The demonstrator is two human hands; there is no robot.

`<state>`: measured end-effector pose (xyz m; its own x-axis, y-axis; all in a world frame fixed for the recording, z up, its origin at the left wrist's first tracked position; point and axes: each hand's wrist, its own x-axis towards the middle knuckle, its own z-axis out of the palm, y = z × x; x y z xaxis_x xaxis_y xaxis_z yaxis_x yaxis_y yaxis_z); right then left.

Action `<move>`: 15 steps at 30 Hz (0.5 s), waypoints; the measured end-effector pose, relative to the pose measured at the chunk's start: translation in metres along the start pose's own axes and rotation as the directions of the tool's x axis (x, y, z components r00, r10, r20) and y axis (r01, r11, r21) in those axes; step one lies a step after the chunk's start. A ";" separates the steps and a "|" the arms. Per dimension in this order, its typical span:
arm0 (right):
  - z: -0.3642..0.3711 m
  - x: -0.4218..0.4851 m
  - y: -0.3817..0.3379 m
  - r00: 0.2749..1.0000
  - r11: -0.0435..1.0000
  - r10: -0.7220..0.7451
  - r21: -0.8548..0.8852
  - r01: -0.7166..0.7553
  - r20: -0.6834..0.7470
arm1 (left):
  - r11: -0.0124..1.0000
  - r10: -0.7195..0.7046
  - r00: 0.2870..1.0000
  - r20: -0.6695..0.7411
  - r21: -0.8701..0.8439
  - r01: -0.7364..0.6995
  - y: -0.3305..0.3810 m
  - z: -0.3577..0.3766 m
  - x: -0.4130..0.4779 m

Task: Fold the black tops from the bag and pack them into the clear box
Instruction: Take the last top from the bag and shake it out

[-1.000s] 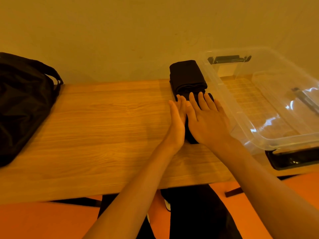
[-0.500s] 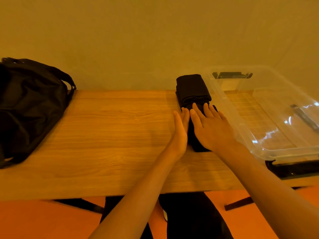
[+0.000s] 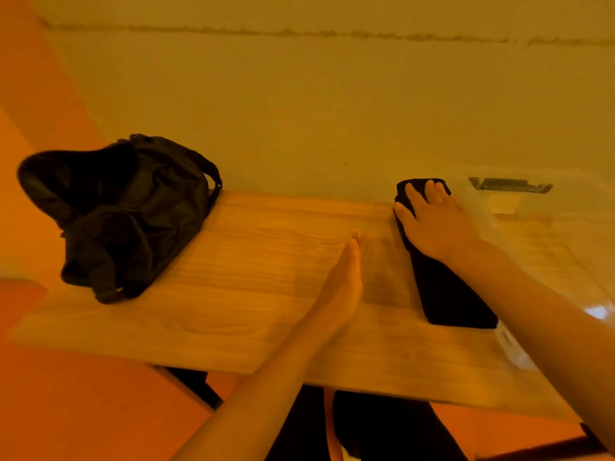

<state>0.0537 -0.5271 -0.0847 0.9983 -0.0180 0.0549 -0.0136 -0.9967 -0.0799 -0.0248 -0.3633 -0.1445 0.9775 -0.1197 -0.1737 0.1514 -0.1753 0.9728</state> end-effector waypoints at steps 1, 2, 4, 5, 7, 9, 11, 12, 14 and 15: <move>0.001 0.018 0.001 1.000 1.000 -0.002 0.001 0.002 0.025 | 1.000 -0.007 1.000 0.008 -0.001 0.007 0.001 0.000 0.002; 0.003 0.034 0.003 0.998 1.000 -0.001 -0.008 0.001 0.055 | 1.000 -0.023 0.999 0.022 -0.003 0.023 0.003 0.000 0.005; 0.011 0.055 0.009 0.994 0.999 0.018 -0.050 -0.013 0.104 | 0.999 -0.033 0.998 0.051 -0.019 0.034 0.006 0.005 0.013; 0.015 0.060 0.012 0.991 0.997 0.040 -0.065 -0.032 0.129 | 0.999 -0.028 0.998 0.059 -0.028 0.030 0.009 0.007 0.015; 0.022 0.066 0.017 0.983 0.995 0.082 -0.073 -0.071 0.167 | 1.000 -0.020 0.998 0.053 -0.012 0.020 0.014 0.007 0.019; 0.030 0.066 0.021 0.982 0.993 0.089 -0.085 -0.076 0.166 | 1.000 0.001 0.999 0.039 0.025 -0.002 0.012 0.006 0.024; 0.035 0.064 0.022 0.986 0.993 0.089 -0.086 -0.077 0.143 | 0.996 0.034 0.999 0.034 0.078 -0.036 0.007 0.005 0.030; 0.036 0.064 0.021 0.986 0.993 0.091 -0.090 -0.078 0.141 | 0.993 0.054 0.998 0.031 0.108 -0.057 0.006 0.004 0.032; 0.035 0.065 0.021 0.983 0.991 0.093 -0.109 -0.076 0.159 | 0.987 0.077 0.997 0.024 0.139 -0.079 0.005 0.004 0.037; 0.033 0.065 0.020 0.981 0.991 0.092 -0.116 -0.073 0.170 | 0.987 0.080 0.996 0.027 0.140 -0.083 0.006 0.002 0.037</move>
<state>0.1206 -0.5461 -0.1153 0.9877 -0.0964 -0.1228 -0.0930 -0.9951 0.0327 0.0121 -0.3712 -0.1455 0.9822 -0.1593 -0.0997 0.0481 -0.3001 0.9527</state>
